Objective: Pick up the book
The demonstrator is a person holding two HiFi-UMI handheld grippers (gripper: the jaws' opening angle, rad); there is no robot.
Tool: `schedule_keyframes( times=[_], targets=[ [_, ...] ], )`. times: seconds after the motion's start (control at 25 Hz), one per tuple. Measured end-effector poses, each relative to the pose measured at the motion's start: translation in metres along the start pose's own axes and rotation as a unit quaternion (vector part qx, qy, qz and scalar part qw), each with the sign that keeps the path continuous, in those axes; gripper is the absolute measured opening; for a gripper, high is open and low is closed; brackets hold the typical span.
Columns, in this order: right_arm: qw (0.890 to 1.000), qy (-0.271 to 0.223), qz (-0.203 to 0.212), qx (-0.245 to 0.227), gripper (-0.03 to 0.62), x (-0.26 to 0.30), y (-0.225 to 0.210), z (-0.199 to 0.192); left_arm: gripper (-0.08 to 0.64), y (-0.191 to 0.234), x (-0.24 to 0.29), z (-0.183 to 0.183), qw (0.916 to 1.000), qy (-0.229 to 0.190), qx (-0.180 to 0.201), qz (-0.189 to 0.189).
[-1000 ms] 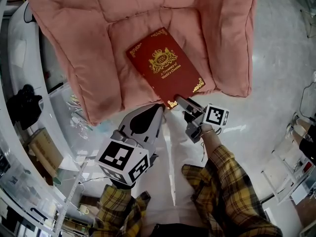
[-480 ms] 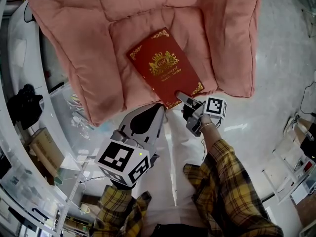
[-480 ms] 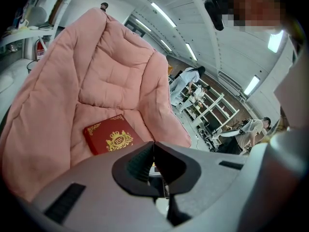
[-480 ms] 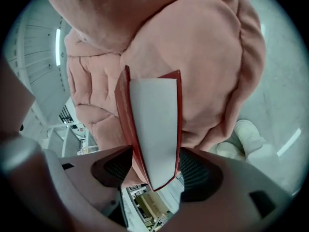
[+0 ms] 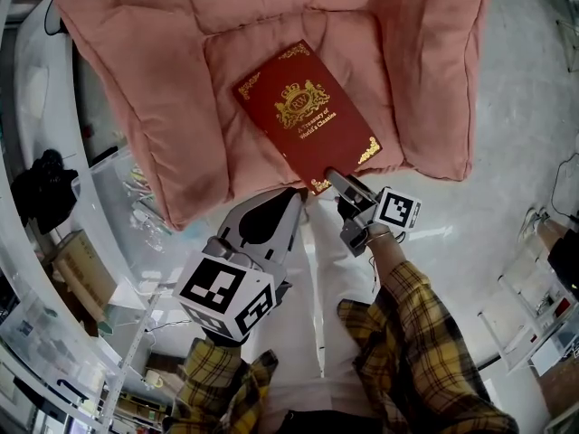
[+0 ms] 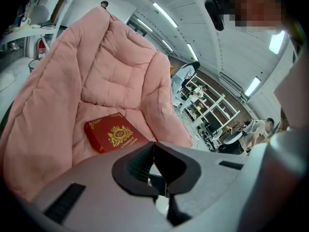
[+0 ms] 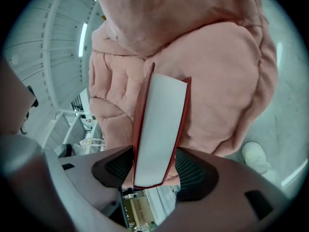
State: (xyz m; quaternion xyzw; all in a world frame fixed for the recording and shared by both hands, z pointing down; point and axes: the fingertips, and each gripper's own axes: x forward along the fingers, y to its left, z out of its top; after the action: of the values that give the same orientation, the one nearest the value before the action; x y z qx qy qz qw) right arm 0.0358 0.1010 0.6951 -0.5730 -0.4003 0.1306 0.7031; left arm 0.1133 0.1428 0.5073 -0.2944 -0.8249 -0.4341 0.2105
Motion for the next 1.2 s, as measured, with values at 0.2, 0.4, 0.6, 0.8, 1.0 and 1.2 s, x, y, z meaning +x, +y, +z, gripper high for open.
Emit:
schedule_keyframes(
  times=[0.2,0.4,0.6,0.8,1.0,1.2],
  targets=[
    [0.999,-0.010,0.025,0.021,0.287,-0.003,-0.001,0.005,0.003,-0.002,-0.001,-0.010,1.0000,0.003,-0.001,-0.001],
    [0.999,-0.001,0.012,0.052,0.287,0.000,0.000,0.007,0.003,-0.010,-0.005,-0.007,1.0000,0.001,0.000,-0.005],
    [0.999,-0.016,0.014,0.030,0.258,-0.003,0.010,0.012,0.003,-0.012,-0.006,-0.009,1.0000,0.000,0.001,-0.006],
    [0.999,-0.024,0.023,0.018,0.245,-0.004,0.019,0.013,0.003,-0.009,-0.005,-0.006,1.0000,-0.006,0.003,-0.005],
    [0.998,-0.031,0.037,0.026,0.242,-0.009,0.023,0.012,0.003,-0.011,0.000,-0.003,0.9999,-0.012,0.008,-0.005],
    [0.997,-0.030,0.065,0.033,0.242,-0.005,0.016,0.014,0.003,-0.010,0.022,-0.018,0.9998,-0.011,0.015,0.003]
  ],
)
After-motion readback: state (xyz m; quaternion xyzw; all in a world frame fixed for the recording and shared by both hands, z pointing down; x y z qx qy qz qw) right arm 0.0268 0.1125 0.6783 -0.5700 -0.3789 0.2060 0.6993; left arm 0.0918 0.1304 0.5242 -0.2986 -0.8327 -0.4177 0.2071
